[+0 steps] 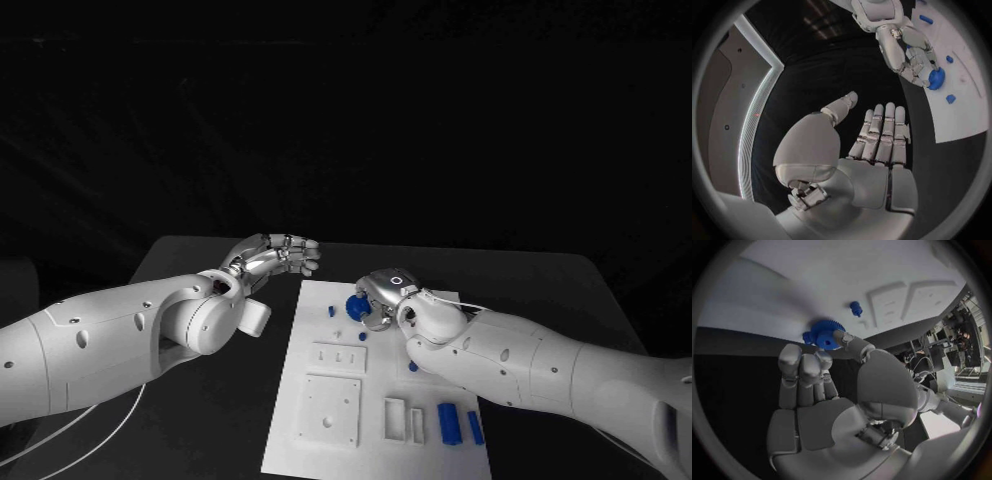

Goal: Assemble the parts on the task board

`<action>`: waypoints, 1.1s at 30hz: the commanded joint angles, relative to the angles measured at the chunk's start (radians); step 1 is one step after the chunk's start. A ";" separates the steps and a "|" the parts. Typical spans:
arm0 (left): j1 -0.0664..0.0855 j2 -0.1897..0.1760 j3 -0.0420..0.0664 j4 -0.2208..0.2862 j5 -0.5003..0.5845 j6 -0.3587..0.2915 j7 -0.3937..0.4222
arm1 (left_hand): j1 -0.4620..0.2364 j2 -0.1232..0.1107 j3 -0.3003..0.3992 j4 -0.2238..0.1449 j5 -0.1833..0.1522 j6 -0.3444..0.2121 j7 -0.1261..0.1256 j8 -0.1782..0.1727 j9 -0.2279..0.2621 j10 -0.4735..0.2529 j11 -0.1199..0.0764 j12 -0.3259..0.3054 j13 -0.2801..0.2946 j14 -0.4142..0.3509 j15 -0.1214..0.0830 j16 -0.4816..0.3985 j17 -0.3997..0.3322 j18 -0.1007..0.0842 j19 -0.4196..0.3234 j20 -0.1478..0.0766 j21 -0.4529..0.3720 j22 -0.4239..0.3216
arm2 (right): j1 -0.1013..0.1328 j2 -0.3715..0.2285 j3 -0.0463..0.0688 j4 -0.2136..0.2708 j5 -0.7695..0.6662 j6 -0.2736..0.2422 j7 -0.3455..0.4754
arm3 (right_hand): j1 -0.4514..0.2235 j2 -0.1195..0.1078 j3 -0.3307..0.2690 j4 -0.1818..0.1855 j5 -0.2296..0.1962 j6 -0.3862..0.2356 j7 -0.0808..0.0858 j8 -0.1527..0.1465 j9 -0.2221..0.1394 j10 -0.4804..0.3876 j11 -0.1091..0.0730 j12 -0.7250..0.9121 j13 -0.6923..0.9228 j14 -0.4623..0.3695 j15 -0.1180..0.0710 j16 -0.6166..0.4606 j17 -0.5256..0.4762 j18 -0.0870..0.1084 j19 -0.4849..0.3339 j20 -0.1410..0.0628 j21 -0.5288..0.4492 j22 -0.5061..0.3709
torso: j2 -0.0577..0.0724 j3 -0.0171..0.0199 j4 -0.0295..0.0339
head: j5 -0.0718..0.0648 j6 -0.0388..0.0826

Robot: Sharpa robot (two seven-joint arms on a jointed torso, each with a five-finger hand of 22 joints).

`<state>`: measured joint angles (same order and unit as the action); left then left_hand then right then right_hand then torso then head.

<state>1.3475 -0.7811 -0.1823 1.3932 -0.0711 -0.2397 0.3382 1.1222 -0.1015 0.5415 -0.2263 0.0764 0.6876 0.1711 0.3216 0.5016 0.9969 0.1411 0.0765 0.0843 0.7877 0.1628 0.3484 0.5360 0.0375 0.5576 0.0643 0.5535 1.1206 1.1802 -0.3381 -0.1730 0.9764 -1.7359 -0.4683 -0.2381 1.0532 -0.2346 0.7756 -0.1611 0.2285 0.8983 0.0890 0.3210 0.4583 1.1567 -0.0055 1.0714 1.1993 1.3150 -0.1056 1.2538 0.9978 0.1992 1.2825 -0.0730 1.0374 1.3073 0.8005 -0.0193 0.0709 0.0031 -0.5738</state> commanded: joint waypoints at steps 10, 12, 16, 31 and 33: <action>0.001 0.004 0.001 0.001 0.004 0.018 0.005 | -0.008 0.001 0.004 0.000 -0.004 -0.001 0.003 -0.004 0.001 0.001 0.001 -0.006 -0.001 0.007 0.000 -0.004 0.002 0.011 -0.007 -0.001 0.005 -0.002 | -0.003 0.011 -0.002 -0.010 0.011 0.045 0.002 | -0.004 -0.008 -0.001 0.007 -0.007 0.063 0.022 0.000 -0.001 -0.002 0.004 -0.002 -0.003 -0.002 -0.004 -0.007 0.001 0.063 -0.006 0.000 -0.001 0.014 | -0.001 -0.0008 -0.0015 | 0.002 -0.001; 0.001 0.003 0.001 0.002 0.004 0.018 0.003 | -0.008 0.001 0.004 0.000 -0.004 -0.001 0.003 -0.004 0.001 0.001 0.001 -0.006 -0.001 0.007 0.000 -0.004 0.002 0.011 -0.007 -0.001 0.005 -0.002 | -0.003 0.011 -0.002 -0.011 0.018 0.051 0.005 | -0.006 -0.010 -0.003 0.008 -0.011 0.054 0.025 -0.006 -0.003 -0.005 0.007 -0.003 -0.004 -0.002 -0.001 -0.009 0.001 0.063 -0.007 0.000 -0.002 0.014 | -0.001 -0.0005 -0.0017 | 0.002 -0.002; 0.001 0.002 0.001 0.002 0.004 0.018 0.002 | -0.009 0.001 0.004 0.000 -0.004 -0.001 0.004 -0.004 0.001 0.001 0.001 -0.006 -0.001 0.007 0.000 -0.004 0.002 0.011 -0.007 -0.001 0.005 -0.002 | -0.003 0.012 -0.002 -0.013 0.026 0.050 0.007 | -0.010 -0.018 -0.008 0.012 -0.030 0.024 0.034 -0.024 -0.011 -0.011 0.015 -0.005 -0.005 -0.002 0.007 -0.014 0.002 0.063 -0.010 0.001 -0.006 0.013 | -0.001 -0.0006 -0.0026 | 0.003 -0.003; 0.001 0.003 0.001 0.002 0.004 0.026 -0.009 | -0.007 -0.001 0.004 -0.001 -0.004 -0.002 0.003 -0.005 0.001 0.000 0.001 -0.007 -0.001 0.006 0.000 -0.005 0.002 0.011 -0.008 -0.001 0.005 -0.002 | -0.003 0.014 -0.002 -0.002 0.041 0.056 0.011 | 0.005 -0.037 -0.026 0.004 -0.053 -0.058 0.057 -0.067 -0.032 -0.034 0.038 -0.001 -0.006 -0.003 0.027 -0.021 0.010 0.063 -0.014 -0.001 -0.013 0.013 | -0.001 0.0004 -0.0030 | 0.004 -0.004; 0.001 0.002 0.001 0.002 0.004 0.025 -0.009 | -0.007 -0.002 0.004 -0.001 -0.004 -0.002 0.004 -0.006 0.001 -0.001 0.001 -0.007 -0.001 0.006 0.000 -0.005 0.002 0.011 -0.008 -0.001 0.005 -0.002 | -0.003 0.013 -0.002 -0.002 0.045 0.056 0.011 | 0.004 -0.038 -0.028 0.004 -0.049 -0.059 0.058 -0.067 -0.033 -0.035 0.038 0.000 -0.006 -0.003 0.028 -0.021 0.010 0.063 -0.014 -0.001 -0.013 0.013 | -0.001 0.0003 -0.0030 | 0.004 -0.004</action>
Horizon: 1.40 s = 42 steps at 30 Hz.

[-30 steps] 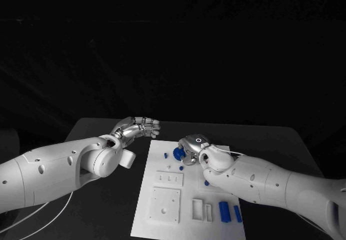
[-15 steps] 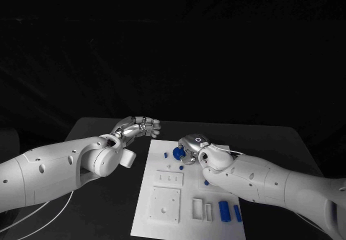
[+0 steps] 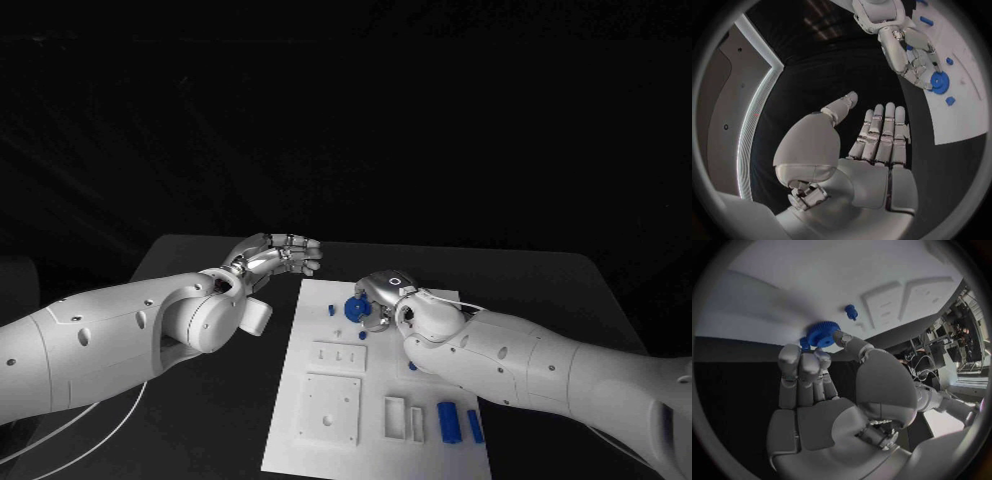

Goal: Assemble the parts on the task board

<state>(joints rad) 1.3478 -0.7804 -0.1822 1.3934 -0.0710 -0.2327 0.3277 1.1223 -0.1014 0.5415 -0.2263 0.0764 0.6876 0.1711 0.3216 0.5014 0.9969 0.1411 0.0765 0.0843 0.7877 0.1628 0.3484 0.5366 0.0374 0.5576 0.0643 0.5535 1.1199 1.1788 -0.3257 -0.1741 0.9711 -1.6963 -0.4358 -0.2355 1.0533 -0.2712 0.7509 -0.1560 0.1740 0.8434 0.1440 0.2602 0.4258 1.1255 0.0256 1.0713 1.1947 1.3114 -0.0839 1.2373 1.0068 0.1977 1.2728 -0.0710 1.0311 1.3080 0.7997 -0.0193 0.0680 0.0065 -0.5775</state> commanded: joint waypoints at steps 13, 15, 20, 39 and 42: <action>0.001 0.001 0.001 0.002 0.004 0.017 0.001 | -0.007 -0.003 0.005 -0.001 -0.004 -0.003 0.005 -0.006 0.001 -0.001 0.002 -0.007 -0.002 0.006 0.000 -0.006 0.002 0.011 -0.009 -0.001 0.006 -0.002 | -0.002 -0.007 -0.001 0.008 0.027 0.023 0.010 | -0.006 0.005 -0.010 0.007 0.043 -0.005 0.006 -0.004 0.000 -0.007 0.010 0.005 -0.003 0.001 0.009 -0.006 0.006 0.064 -0.004 -0.002 -0.008 0.013 | 0.000 -0.0004 0.0005 | 0.002 -0.001; 0.001 0.001 0.001 0.002 0.004 0.017 0.001 | -0.008 -0.003 0.005 -0.001 -0.004 -0.003 0.005 -0.006 0.001 -0.002 0.002 -0.007 -0.002 0.006 0.000 -0.006 0.002 0.011 -0.009 -0.001 0.006 -0.002 | -0.002 -0.012 -0.001 0.014 0.034 0.021 0.010 | -0.008 0.005 -0.011 0.009 0.048 -0.005 0.006 -0.003 0.000 -0.007 0.010 0.006 -0.003 0.001 0.009 -0.006 0.006 0.064 -0.004 -0.001 -0.008 0.013 | 0.000 -0.0004 0.0003 | 0.002 -0.001; 0.001 -0.001 0.001 0.002 0.004 0.016 0.002 | -0.008 -0.004 0.005 -0.001 -0.004 -0.004 0.006 -0.007 0.001 -0.002 0.002 -0.008 -0.002 0.006 0.000 -0.006 0.002 0.011 -0.009 -0.001 0.006 -0.002 | -0.001 -0.019 -0.001 0.019 0.071 0.066 0.020 | -0.015 0.005 -0.017 0.011 0.062 -0.007 0.007 -0.004 0.000 -0.008 0.011 0.009 -0.004 0.001 0.010 -0.007 0.008 0.064 -0.003 -0.002 -0.008 0.013 | -0.001 0.0000 0.0000 | 0.003 -0.001; 0.001 -0.008 0.001 0.004 0.004 0.023 0.001 | -0.009 -0.006 0.005 0.000 -0.003 -0.005 0.006 -0.008 0.001 -0.004 0.003 -0.008 -0.003 0.004 0.001 -0.007 0.002 0.011 -0.010 -0.001 0.006 -0.002 | 0.000 -0.064 0.000 0.041 0.103 0.035 0.033 | -0.032 0.019 -0.045 0.007 0.097 -0.008 0.007 0.000 0.001 -0.014 0.011 0.015 -0.006 0.001 0.010 -0.008 0.015 0.064 -0.004 -0.004 -0.008 0.015 | -0.001 0.0008 -0.0018 | 0.004 -0.001; 0.001 -0.012 0.001 0.006 0.004 0.022 0.002 | -0.009 -0.006 0.005 0.000 -0.003 -0.005 0.006 -0.008 0.001 -0.004 0.003 -0.008 -0.003 0.004 0.001 -0.007 0.002 0.011 -0.010 -0.001 0.006 -0.002 | 0.005 -0.086 0.001 0.060 0.139 -0.036 0.062 | -0.031 0.020 -0.046 0.007 0.103 -0.005 0.006 0.002 0.002 -0.013 0.010 0.016 -0.006 0.001 0.009 -0.008 0.016 0.064 -0.004 -0.005 -0.007 0.015 | -0.001 0.0013 -0.0028 | 0.005 0.001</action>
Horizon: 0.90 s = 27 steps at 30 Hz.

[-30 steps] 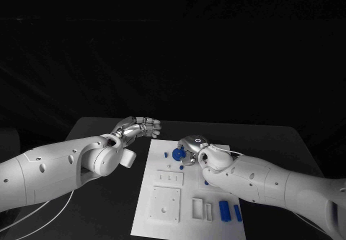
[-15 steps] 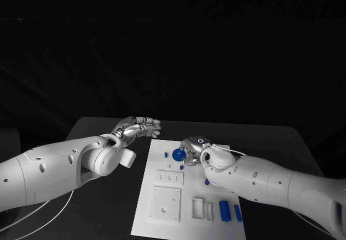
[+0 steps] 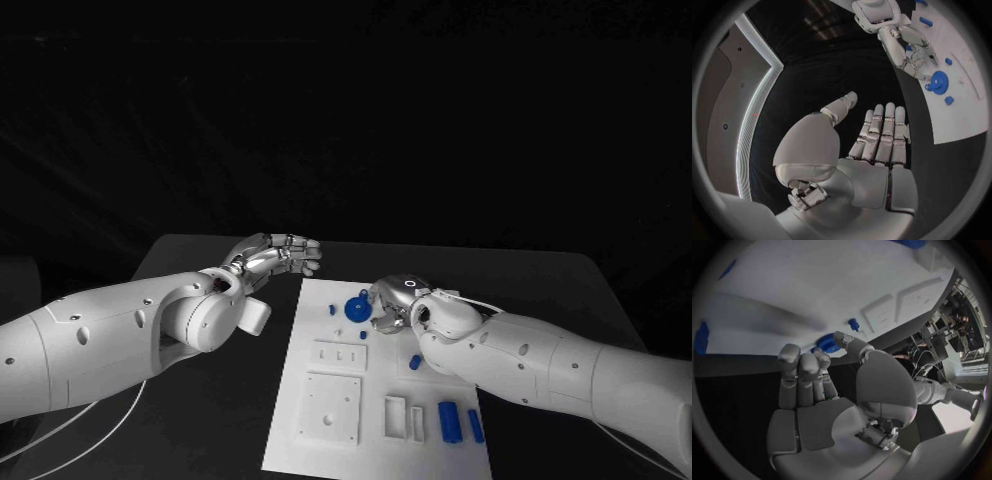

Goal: Assemble the parts on the task board

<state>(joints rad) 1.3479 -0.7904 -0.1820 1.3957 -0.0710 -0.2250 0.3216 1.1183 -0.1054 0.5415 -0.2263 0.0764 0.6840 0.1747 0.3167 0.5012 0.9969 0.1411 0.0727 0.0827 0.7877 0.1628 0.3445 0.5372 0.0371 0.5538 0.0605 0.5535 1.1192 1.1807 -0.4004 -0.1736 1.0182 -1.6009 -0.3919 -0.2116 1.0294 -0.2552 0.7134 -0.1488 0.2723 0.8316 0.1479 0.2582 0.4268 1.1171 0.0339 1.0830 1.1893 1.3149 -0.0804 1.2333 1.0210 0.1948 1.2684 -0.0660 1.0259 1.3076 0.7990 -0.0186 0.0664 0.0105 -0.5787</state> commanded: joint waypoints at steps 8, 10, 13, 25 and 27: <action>0.002 -0.011 0.001 -0.004 0.003 0.008 0.015 | -0.003 -0.002 0.006 -0.001 -0.003 0.000 0.001 -0.003 0.002 -0.003 0.002 -0.004 -0.001 0.004 0.001 -0.004 0.002 0.011 -0.007 0.003 0.006 -0.002 | 0.020 -0.096 0.033 0.085 0.205 -0.195 0.191 | 0.000 0.009 -0.007 -0.007 0.015 0.018 0.000 0.011 0.003 -0.001 0.000 0.008 -0.003 -0.002 0.003 -0.003 0.005 0.067 0.004 -0.014 -0.001 0.016 | -0.002 0.0015 -0.0034 | 0.000 0.007; 0.002 -0.012 0.001 -0.008 0.003 0.008 0.016 | -0.003 -0.002 0.006 -0.001 -0.003 0.000 0.001 -0.002 0.002 -0.003 0.001 -0.003 -0.001 0.004 0.001 -0.004 0.002 0.011 -0.007 0.003 0.006 -0.002 | 0.021 -0.121 0.048 0.101 0.234 -0.194 0.210 | -0.001 0.011 -0.010 -0.008 0.019 0.020 -0.001 0.013 0.004 0.000 -0.001 0.009 -0.004 -0.002 0.003 -0.003 0.006 0.067 0.004 -0.015 -0.001 0.016 | -0.002 0.0019 -0.0036 | -0.002 0.010; 0.002 -0.013 0.001 -0.014 0.003 0.008 0.018 | -0.002 -0.002 0.007 -0.002 -0.003 0.002 0.001 -0.002 0.003 -0.001 0.001 -0.002 0.000 0.005 0.001 -0.004 0.002 0.012 -0.007 0.003 0.007 -0.002 | 0.024 -0.157 0.061 0.119 0.258 -0.186 0.230 | -0.001 0.015 -0.013 -0.012 0.024 0.024 -0.002 0.015 0.004 0.000 -0.002 0.010 -0.004 -0.002 0.001 -0.003 0.007 0.067 0.005 -0.017 0.000 0.016 | -0.002 0.0024 -0.0038 | -0.003 0.013; 0.001 -0.003 0.001 -0.047 0.002 0.013 0.029 | 0.001 0.003 0.009 -0.007 -0.004 0.021 0.004 0.005 0.009 0.061 -0.004 0.025 0.017 0.021 -0.004 0.004 0.010 0.011 -0.006 0.001 0.013 -0.004 | 0.035 -0.265 0.087 0.072 0.411 -0.106 0.377 | 0.038 0.048 0.007 -0.052 0.089 0.040 -0.007 0.025 0.008 -0.004 -0.007 0.010 -0.009 -0.004 -0.003 -0.008 0.010 0.067 -0.005 -0.016 -0.002 0.018 | -0.015 0.0088 -0.0273 | -0.010 0.021; 0.001 -0.003 0.001 -0.050 0.002 0.014 0.030 | 0.001 0.005 0.008 -0.008 -0.004 0.027 0.006 0.006 0.010 0.084 -0.008 0.036 0.025 0.032 -0.007 0.011 0.015 0.010 -0.005 -0.002 0.014 -0.005 | 0.035 -0.270 0.087 0.054 0.413 -0.092 0.384 | 0.035 0.048 0.002 -0.057 0.082 0.040 -0.007 0.026 0.008 -0.005 -0.007 0.010 -0.009 -0.003 -0.002 -0.008 0.010 0.067 -0.006 -0.014 -0.001 0.018 | -0.017 0.0112 -0.0317 | -0.012 0.020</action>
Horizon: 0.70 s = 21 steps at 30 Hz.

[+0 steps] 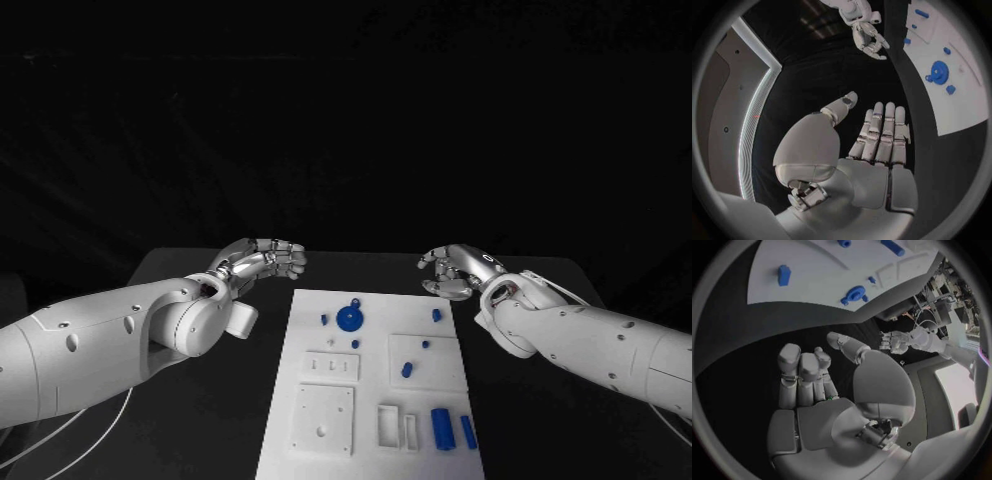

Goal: Assemble the parts on the task board

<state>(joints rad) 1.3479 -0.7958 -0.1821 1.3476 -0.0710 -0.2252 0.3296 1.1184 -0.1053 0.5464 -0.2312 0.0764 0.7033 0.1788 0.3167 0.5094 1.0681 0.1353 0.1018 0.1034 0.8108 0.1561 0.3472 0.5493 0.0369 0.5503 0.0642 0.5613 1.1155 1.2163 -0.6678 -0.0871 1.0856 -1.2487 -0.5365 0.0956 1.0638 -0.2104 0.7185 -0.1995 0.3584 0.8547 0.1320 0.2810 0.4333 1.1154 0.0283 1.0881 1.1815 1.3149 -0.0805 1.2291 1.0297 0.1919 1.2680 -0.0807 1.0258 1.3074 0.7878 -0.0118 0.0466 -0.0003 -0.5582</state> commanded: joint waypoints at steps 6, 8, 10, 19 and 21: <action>0.000 0.007 0.000 -0.012 0.002 0.020 0.024 | 0.001 0.006 0.002 -0.007 -0.004 0.014 0.005 0.006 0.002 0.045 -0.009 0.020 0.020 0.032 -0.010 0.028 0.014 0.008 0.007 -0.012 0.012 -0.003 | -0.007 -0.010 0.000 -0.085 0.062 0.118 0.091 | -0.002 0.008 -0.019 -0.018 -0.030 0.016 0.010 0.003 0.001 -0.006 0.000 0.005 -0.003 -0.004 -0.001 -0.006 0.003 0.070 -0.009 0.005 0.001 0.019 | -0.010 0.0108 -0.0216 | -0.007 -0.004; 0.000 0.009 0.000 -0.015 0.002 0.021 0.025 | 0.001 0.005 0.002 -0.008 -0.004 0.014 0.005 0.006 0.002 0.043 -0.009 0.019 0.020 0.032 -0.010 0.029 0.015 0.008 0.007 -0.013 0.012 -0.004 | -0.015 -0.010 0.000 -0.102 0.056 0.132 0.091 | -0.002 0.008 -0.022 -0.022 -0.034 0.016 0.011 0.003 0.001 -0.006 0.000 0.005 -0.003 -0.004 -0.001 -0.007 0.004 0.070 -0.010 0.006 0.001 0.020 | -0.011 0.0127 -0.0226 | -0.010 -0.006; 0.000 0.010 0.000 -0.016 0.002 0.023 0.025 | 0.000 0.005 0.002 -0.010 -0.004 0.014 0.004 0.004 0.002 0.035 -0.008 0.013 0.020 0.031 -0.010 0.030 0.016 0.007 0.008 -0.014 0.012 -0.005 | -0.024 -0.008 0.000 -0.119 0.044 0.147 0.089 | -0.002 0.009 -0.026 -0.025 -0.035 0.015 0.011 0.002 0.001 -0.008 0.001 0.005 -0.004 -0.005 -0.001 -0.008 0.004 0.070 -0.012 0.007 0.002 0.020 | -0.012 0.0134 -0.0234 | -0.010 -0.007; -0.002 0.014 0.000 -0.018 0.002 0.034 0.026 | -0.002 0.005 0.002 -0.013 -0.005 0.008 0.001 -0.002 0.000 0.007 -0.004 -0.009 0.019 0.010 -0.006 0.022 0.014 0.001 0.001 -0.013 0.010 -0.010 | -0.064 0.028 -0.001 -0.192 0.007 0.178 0.084 | 0.006 0.008 -0.036 -0.042 -0.046 0.006 0.015 -0.003 -0.002 -0.015 0.005 0.003 -0.006 -0.009 0.003 -0.013 0.004 0.070 -0.021 0.011 0.001 0.020 | -0.012 0.0177 -0.0248 | -0.016 -0.013; -0.004 0.015 0.000 -0.019 0.002 0.037 0.026 | -0.002 0.005 0.002 -0.013 -0.005 0.008 0.001 -0.003 0.000 0.004 -0.004 -0.011 0.019 0.007 -0.005 0.020 0.014 0.001 0.001 -0.013 0.010 -0.011 | -0.072 0.034 -0.001 -0.200 -0.005 0.188 0.083 | 0.008 0.007 -0.039 -0.046 -0.048 0.002 0.017 -0.004 -0.002 -0.017 0.006 0.003 -0.006 -0.010 0.005 -0.014 0.004 0.070 -0.023 0.012 0.001 0.020 | -0.011 0.0155 -0.0219 | -0.020 -0.015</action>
<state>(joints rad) 1.3450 -0.7826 -0.1824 1.3281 -0.0712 -0.2135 0.3397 1.1184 -0.1053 0.5489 -0.2392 0.0764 0.7093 0.1853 0.3167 0.5103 1.0801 0.1318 0.0959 0.1224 0.8250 0.1502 0.3718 0.5646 0.0302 0.5541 0.0532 0.5723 1.1063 1.1466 -0.6367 -0.0883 0.8890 -1.2198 -0.3981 0.1658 1.0678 -0.2065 0.6777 -0.2401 0.3137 0.8494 0.1373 0.2809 0.4318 1.1044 0.0326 1.0878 1.1766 1.3112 -0.0769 1.2196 1.0329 0.1820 1.2514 -0.0678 1.0258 1.3073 0.7758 0.0047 0.0219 -0.0171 -0.5702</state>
